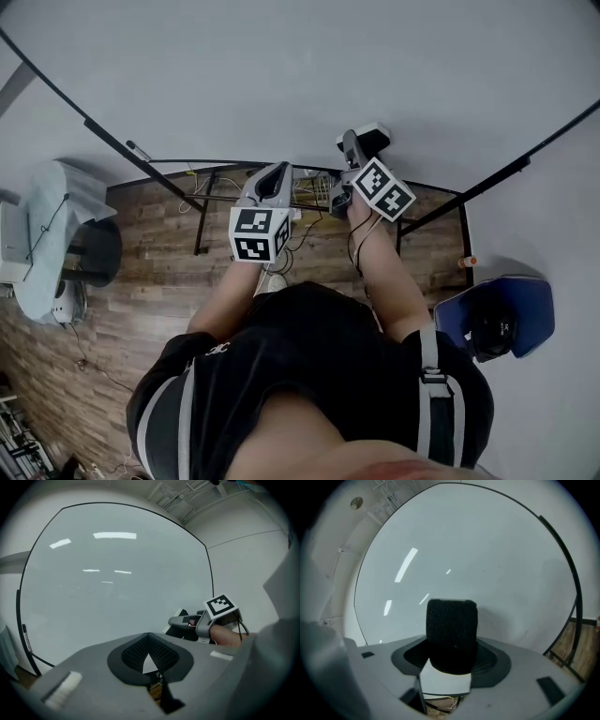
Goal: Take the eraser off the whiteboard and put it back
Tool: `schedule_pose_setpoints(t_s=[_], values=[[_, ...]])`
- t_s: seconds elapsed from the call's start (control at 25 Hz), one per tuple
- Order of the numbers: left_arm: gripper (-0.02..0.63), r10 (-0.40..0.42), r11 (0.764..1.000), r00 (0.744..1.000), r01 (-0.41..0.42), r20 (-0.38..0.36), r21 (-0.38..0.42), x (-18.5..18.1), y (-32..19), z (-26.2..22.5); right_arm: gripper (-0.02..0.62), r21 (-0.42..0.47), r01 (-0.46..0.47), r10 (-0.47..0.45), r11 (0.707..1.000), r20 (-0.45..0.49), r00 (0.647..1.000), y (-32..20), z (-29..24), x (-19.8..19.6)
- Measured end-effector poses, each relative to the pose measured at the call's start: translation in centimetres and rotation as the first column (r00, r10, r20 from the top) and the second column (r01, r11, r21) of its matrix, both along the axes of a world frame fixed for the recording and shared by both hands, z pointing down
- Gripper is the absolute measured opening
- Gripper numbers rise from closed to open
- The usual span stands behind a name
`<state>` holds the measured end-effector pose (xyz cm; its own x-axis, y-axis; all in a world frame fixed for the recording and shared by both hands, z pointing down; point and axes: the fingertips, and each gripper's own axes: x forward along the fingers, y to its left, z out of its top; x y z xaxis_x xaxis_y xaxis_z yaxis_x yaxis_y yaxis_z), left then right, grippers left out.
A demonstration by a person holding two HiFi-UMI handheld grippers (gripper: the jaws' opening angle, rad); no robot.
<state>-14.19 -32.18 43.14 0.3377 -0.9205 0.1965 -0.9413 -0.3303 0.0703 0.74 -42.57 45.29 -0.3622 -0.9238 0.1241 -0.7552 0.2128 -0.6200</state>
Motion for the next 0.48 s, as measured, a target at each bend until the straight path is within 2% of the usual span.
schedule_pose_setpoints(t_s=[0.16,0.32,0.4,0.48], values=[[0.008,0.029,1.0,1.0,-0.029,-0.002,0.003,1.1,-0.3,-0.2,0.259,0.112,0.004,0.006,0.994,-0.092,0.996,1.5,-2.8,0.8],[0.008,0.064,0.998,0.998,-0.064,-0.006,0.004,2.4,-0.6,-0.2,0.258,0.241,0.004,0.041,0.97,-0.179,0.983,3.4,-6.0,2.1],[0.008,0.081,0.997,0.997,-0.081,0.01,0.015,3.3,-0.6,-0.3,0.256,0.304,-0.005,0.085,0.953,-0.25,0.964,4.5,-7.4,3.2],[0.008,0.097,0.995,0.995,-0.098,0.029,0.033,4.1,-0.7,-0.5,0.256,0.376,-0.019,0.162,0.926,-0.352,0.922,5.8,-9.0,4.4]])
